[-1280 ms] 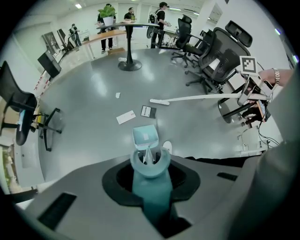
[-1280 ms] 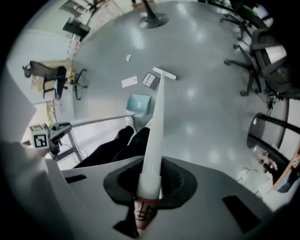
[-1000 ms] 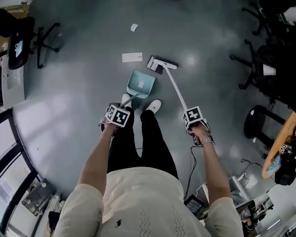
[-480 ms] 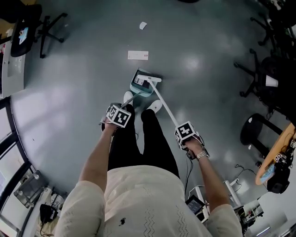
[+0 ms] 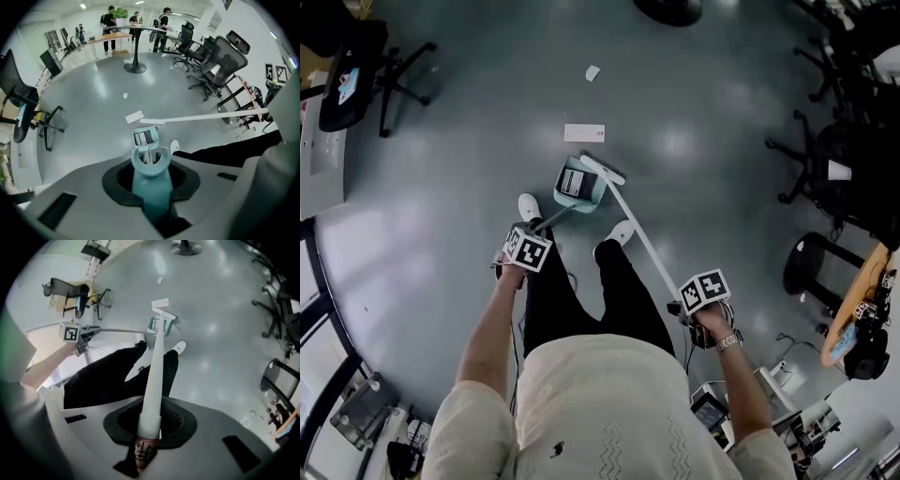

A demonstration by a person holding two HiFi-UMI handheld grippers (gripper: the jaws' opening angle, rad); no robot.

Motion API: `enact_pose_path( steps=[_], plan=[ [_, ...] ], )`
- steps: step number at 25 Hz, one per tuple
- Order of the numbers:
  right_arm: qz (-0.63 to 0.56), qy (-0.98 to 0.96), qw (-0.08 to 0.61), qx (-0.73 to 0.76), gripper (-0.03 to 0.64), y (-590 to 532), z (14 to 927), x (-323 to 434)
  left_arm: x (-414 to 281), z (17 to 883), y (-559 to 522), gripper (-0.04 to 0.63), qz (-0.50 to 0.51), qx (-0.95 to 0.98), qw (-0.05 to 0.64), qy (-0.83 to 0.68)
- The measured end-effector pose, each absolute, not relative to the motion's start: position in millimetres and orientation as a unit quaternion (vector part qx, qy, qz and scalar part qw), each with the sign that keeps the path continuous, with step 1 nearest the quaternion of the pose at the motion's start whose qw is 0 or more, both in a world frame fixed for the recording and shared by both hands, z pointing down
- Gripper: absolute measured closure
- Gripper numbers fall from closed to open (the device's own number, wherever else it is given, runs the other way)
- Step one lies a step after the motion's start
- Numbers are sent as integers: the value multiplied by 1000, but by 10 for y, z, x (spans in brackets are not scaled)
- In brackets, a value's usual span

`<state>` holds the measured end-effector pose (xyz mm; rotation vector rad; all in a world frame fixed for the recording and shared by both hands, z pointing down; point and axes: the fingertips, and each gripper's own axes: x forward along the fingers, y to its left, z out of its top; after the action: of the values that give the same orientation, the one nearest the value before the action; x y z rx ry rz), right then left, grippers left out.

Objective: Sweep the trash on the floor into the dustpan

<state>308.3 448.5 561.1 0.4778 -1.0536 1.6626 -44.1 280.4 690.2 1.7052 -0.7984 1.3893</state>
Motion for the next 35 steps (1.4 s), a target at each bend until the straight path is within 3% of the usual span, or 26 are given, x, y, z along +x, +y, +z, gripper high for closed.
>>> enact_pose_path(
  steps=[9, 15, 23, 35],
  plan=[
    [787, -348, 362, 359, 551, 3838, 5883, 1937, -2140, 6804, 1965, 503, 596, 688, 321, -262],
    [798, -309, 316, 409, 551, 3248, 6264, 1375, -2821, 6866, 1324, 503, 646, 705, 229, -182],
    [755, -302, 445, 375, 551, 2928, 6587, 768, -2725, 6977, 707, 503, 653, 714, 214, -134],
    [677, -371, 577, 265, 549, 3127, 6309, 120, -2522, 7057, 483, 503, 641, 729, 213, -116]
  ],
)
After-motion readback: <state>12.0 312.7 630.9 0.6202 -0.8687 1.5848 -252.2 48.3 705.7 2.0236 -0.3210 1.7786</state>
